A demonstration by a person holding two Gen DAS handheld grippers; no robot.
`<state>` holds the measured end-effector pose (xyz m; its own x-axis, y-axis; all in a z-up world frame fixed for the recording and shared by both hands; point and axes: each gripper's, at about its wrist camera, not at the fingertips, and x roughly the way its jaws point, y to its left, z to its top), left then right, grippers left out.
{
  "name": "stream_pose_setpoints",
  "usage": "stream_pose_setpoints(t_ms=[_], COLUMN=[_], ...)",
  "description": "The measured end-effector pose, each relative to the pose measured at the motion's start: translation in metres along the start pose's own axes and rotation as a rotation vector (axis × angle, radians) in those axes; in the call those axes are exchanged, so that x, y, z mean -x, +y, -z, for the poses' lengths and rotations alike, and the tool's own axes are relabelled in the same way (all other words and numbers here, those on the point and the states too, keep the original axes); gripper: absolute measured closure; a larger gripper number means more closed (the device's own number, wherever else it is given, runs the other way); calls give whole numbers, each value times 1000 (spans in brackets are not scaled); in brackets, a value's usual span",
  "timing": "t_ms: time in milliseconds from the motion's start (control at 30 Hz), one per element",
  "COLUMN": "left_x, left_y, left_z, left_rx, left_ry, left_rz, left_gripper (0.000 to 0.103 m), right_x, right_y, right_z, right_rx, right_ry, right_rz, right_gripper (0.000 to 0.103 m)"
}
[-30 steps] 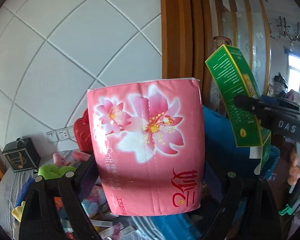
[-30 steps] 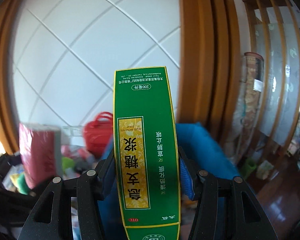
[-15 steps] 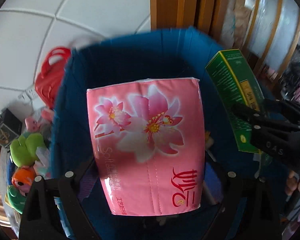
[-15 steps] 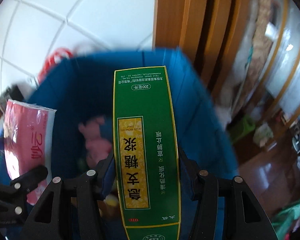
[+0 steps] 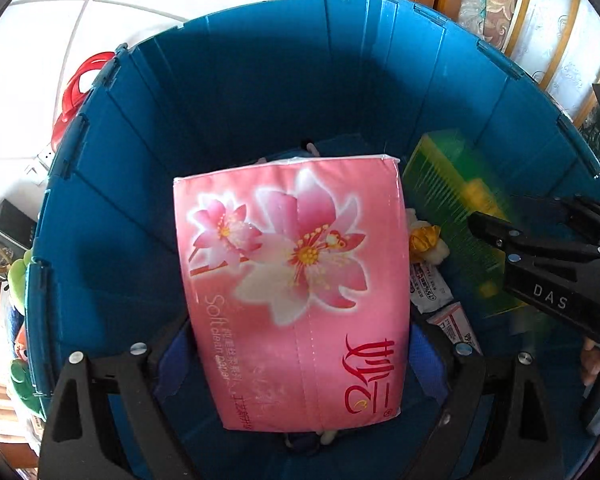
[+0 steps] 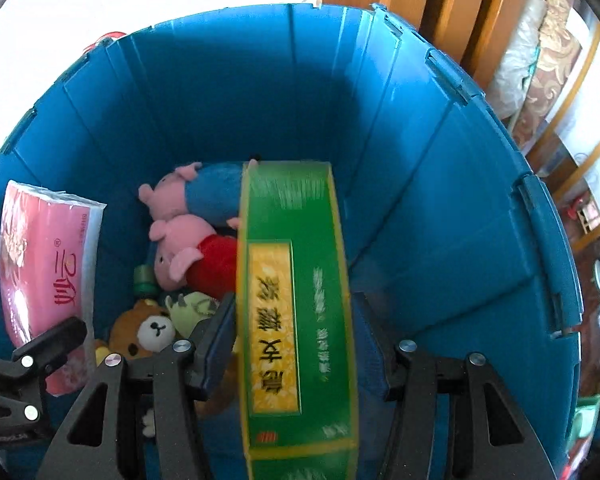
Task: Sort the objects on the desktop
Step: 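Open both tools to drop the tissue pack and green box into the crate, then withdraw both tools up from the crate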
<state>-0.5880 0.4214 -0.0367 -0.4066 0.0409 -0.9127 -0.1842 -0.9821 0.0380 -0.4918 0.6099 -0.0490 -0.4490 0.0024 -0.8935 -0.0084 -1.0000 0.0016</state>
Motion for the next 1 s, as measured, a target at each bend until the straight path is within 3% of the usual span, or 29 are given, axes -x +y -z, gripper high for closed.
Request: stream_pose_setpoints(t_ms=[67, 133, 233, 600, 733, 1000], left_x=[1, 2, 5, 30, 48, 89], left_y=[1, 1, 1, 7, 8, 6], left_z=[-1, -1, 0, 12, 12, 33], left_rx=[6, 7, 4, 9, 6, 18], left_ry=[-2, -6, -14, -65, -108, -211], left_rz=[-1, -1, -3, -9, 11, -55], left_gripper=[11, 11, 11, 10, 0, 0], right_x=[3, -5, 1, 35, 53, 100], right_y=[0, 2, 1, 4, 3, 3], right_z=[-3, -5, -6, -7, -5, 12], right_rx=[-2, -4, -8, 26, 39, 66], right_ry=[-1, -2, -22, -113, -152, -256], right_rz=[9, 2, -11, -41, -43, -62], right_gripper=[41, 22, 17, 7, 4, 1])
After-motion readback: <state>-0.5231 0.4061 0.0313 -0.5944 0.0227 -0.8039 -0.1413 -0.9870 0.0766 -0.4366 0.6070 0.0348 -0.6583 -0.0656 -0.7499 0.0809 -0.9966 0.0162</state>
